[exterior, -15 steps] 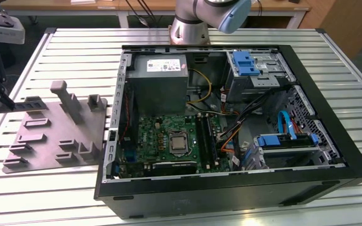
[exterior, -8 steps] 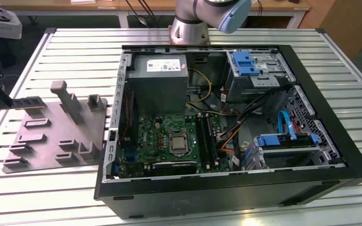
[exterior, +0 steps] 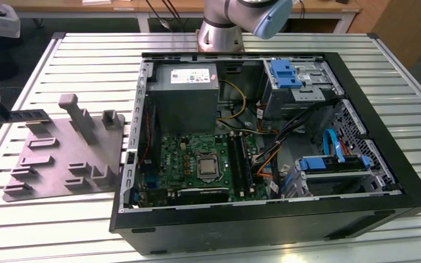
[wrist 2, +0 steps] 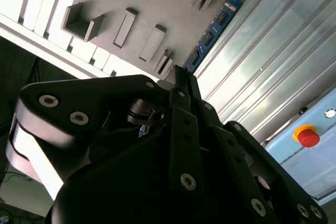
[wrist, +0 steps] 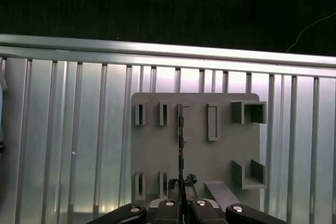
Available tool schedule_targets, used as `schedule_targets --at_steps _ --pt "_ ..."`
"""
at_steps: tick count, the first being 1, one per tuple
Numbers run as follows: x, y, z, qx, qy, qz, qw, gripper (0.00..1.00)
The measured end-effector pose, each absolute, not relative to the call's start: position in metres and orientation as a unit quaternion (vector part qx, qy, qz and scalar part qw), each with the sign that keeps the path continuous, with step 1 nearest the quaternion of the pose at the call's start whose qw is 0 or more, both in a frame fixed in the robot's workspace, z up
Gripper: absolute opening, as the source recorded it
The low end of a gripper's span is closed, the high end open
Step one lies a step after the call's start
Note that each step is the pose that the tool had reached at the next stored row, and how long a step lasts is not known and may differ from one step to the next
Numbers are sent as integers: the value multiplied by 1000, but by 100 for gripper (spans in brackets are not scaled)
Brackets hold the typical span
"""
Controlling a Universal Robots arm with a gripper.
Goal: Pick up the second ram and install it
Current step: 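Pick up the second ram and move it above second insertion slot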
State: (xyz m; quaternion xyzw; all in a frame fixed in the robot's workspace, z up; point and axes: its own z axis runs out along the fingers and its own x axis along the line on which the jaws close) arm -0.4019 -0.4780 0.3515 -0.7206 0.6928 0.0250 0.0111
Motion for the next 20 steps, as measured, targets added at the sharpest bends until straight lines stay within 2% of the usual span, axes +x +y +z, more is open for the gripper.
schedule_targets --at_steps 7,16,20 --pt "-402 -477 352 -711 703 21 7 14" --pt "-402 -477 382 -710 704 24 10 14" --pt "-402 -477 385 -710 704 25 12 14"
